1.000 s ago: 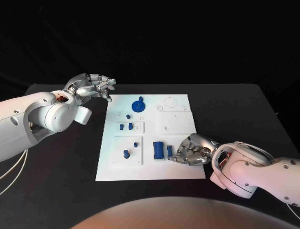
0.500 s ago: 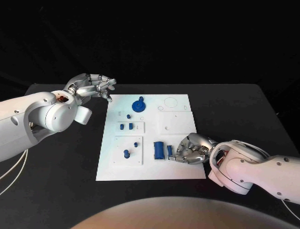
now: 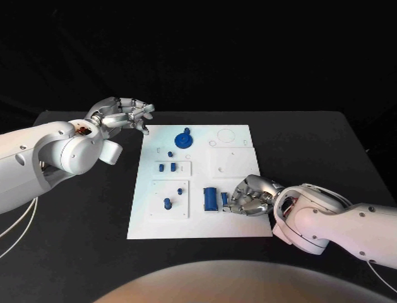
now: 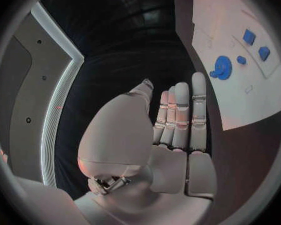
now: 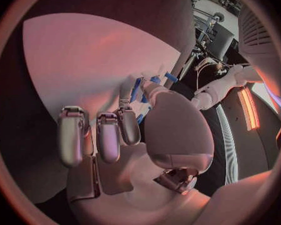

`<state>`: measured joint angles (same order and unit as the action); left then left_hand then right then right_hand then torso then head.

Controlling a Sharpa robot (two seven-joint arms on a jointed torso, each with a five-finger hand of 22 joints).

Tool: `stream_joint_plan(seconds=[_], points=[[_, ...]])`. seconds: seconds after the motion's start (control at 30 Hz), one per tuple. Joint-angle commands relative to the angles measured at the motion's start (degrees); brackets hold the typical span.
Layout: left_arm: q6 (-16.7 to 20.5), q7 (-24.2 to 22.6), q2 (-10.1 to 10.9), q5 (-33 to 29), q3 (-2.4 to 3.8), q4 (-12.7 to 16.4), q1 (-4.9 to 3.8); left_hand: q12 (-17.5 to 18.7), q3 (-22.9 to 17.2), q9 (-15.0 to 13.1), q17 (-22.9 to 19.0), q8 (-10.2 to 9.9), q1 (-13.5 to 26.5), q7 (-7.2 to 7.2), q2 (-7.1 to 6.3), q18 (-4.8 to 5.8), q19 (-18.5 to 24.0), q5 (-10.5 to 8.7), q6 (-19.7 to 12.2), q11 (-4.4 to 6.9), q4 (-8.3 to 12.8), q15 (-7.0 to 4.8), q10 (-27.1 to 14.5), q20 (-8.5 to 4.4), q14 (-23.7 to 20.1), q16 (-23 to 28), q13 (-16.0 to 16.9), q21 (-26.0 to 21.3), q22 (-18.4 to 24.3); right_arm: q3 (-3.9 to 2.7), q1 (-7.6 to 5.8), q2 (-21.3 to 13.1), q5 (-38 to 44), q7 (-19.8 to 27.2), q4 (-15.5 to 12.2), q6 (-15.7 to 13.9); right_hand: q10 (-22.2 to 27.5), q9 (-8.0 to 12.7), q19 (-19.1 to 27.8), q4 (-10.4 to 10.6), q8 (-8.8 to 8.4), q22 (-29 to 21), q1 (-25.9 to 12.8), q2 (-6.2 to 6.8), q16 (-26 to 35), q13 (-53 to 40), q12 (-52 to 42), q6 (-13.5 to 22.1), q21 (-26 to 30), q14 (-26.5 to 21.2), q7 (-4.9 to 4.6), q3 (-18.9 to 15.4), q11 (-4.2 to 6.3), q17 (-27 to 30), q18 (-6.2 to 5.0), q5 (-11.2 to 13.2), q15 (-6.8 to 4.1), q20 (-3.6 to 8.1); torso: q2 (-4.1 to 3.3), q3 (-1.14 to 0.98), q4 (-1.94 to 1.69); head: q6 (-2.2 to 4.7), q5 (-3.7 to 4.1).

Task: Assemble the parts on the task board

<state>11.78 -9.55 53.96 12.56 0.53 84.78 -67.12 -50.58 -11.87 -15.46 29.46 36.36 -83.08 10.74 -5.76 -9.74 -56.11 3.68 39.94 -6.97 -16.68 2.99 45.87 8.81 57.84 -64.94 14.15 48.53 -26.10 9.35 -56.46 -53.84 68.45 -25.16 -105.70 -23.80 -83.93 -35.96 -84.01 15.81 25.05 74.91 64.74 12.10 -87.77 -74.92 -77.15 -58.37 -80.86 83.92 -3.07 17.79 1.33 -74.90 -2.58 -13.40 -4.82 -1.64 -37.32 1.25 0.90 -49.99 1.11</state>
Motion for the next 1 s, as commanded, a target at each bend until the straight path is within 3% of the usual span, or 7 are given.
stream_joint_plan(seconds=[0.03,0.33,0.57,0.73,0.8,0.9,1.0], points=[[-0.85,-0.40,-0.09,0.16,0.04,0.09,-0.03,-0.25,-0.25,0.06,-0.09,0.31,0.43,0.69,0.00,-0.83,-0.33,-0.05,-0.31,-0.31,0.03,0.42,-0.22,0.15,0.17,0.36,-0.06,-0.39,0.06,0.14,0.21,-0.42,1.09,0.17,-0.56,0.10,-0.55,0.11,-3.29,-0.22,0.06,12.67,0.44,0.03,-0.11,-6.97,-0.28,0.21,0.07,5.09,-0.15,-0.11,-0.34,-10.41,0.77,0.06,0.28,-0.03,0.04,0.02,0.09,-0.01,-0.06],[-0.74,-2.05,-0.23,-0.45,-0.01,-0.20,0.02,-0.27,-0.31,0.09,-0.10,0.34,0.55,0.71,-0.15,-0.82,-0.35,-0.08,-0.37,-0.33,0.03,0.43,-0.28,0.16,0.14,0.37,-0.10,-0.46,0.10,-0.14,-1.46,-2.78,-6.69,11.32,-2.19,-7.24,0.39,0.86,-2.34,0.62,-1.71,11.87,0.25,0.71,0.54,-6.08,1.25,2.63,3.11,4.78,-1.19,-2.74,-1.21,-9.10,0.22,-1.44,0.92,-0.44,0.56,0.17,0.46,0.84,-0.01],[-0.17,-6.56,-1.05,-3.79,-0.71,-1.29,0.29,0.67,-1.01,0.45,-0.75,0.28,1.09,1.07,-0.48,-0.70,1.18,-0.09,-1.32,-0.81,0.09,0.98,-1.64,0.60,-2.41,1.98,-0.86,-2.17,0.99,-0.27,-5.02,-1.70,-24.96,28.83,3.85,-10.59,4.04,1.70,0.35,0.17,-4.24,9.67,3.82,-0.39,2.47,-2.61,6.84,6.00,11.28,3.84,-2.84,-3.82,-2.69,-5.63,-1.25,-2.99,2.20,-1.61,1.77,0.41,1.30,2.60,-0.14],[1.09,-11.18,-2.56,-7.59,-0.90,-3.13,1.01,6.82,-2.62,2.52,-5.01,-0.88,1.05,2.19,-1.05,-0.70,5.09,-0.15,-3.84,-2.43,0.21,2.85,-4.65,2.44,-9.01,9.48,-5.16,-8.95,4.82,-0.57,-7.53,1.62,-39.62,38.33,12.90,-9.32,22.82,1.77,14.04,-0.34,-5.77,-3.14,8.86,-1.66,18.60,17.61,35.29,9.24,48.90,-5.13,-4.69,-2.47,-4.48,16.35,-6.94,-1.42,3.86,-3.41,2.55,0.37,1.81,4.59,-0.03],[1.67,-13.03,-3.66,-9.28,-0.92,-4.49,1.42,11.57,-3.38,4.31,-9.20,-1.86,0.89,2.20,-1.23,-0.70,6.42,-0.13,-4.39,-2.90,0.24,3.70,-3.96,3.49,-11.22,17.55,-8.51,-14.72,8.36,-0.79,-8.15,3.45,-44.48,41.41,17.39,-7.88,26.63,2.92,18.32,-0.59,-6.98,-7.70,10.68,-1.91,31.38,21.23,39.26,11.67,58.01,-13.27,-5.94,-0.91,-5.69,30.40,-7.64,-0.80,4.99,-4.20,2.96,0.30,1.92,5.55,-0.05],[2.54,-15.02,-5.54,-11.34,-0.93,-6.86,1.82,17.96,-3.99,6.50,-13.06,-3.58,0.76,1.97,-1.56,-0.70,6.81,-0.13,-3.59,-3.11,0.39,4.65,-1.72,4.84,-10.79,27.50,-10.48,-21.80,12.80,-1.07,-8.61,5.99,-48.68,44.76,23.54,-5.25,30.53,4.19,21.48,-0.82,-7.41,-12.30,12.40,-1.68,40.01,28.10,46.05,12.58,63.41,-18.53,-7.18,1.93,-7.11,35.41,-7.48,-0.04,6.49,-5.70,3.63,0.23,1.85,7.15,-0.04],[3.67,-16.95,-8.46,-13.73,-0.92,-10.90,2.26,27.06,-4.82,8.95,-16.33,-7.59,0.62,0.95,-1.53,-0.55,9.77,0.00,-1.55,-4.57,0.42,6.63,0.23,7.10,-12.13,41.41,-10.60,-33.08,19.49,-1.36,-8.89,9.51,-52.18,48.32,31.68,-1.46,31.72,7.72,30.26,-1.32,-10.07,-22.19,13.87,-0.52,57.91,45.04,60.22,12.63,74.42,-30.16,-8.71,8.45,-9.93,44.58,-6.81,-0.71,10.45,-9.13,4.42,0.01,1.81,9.31,-0.15]])
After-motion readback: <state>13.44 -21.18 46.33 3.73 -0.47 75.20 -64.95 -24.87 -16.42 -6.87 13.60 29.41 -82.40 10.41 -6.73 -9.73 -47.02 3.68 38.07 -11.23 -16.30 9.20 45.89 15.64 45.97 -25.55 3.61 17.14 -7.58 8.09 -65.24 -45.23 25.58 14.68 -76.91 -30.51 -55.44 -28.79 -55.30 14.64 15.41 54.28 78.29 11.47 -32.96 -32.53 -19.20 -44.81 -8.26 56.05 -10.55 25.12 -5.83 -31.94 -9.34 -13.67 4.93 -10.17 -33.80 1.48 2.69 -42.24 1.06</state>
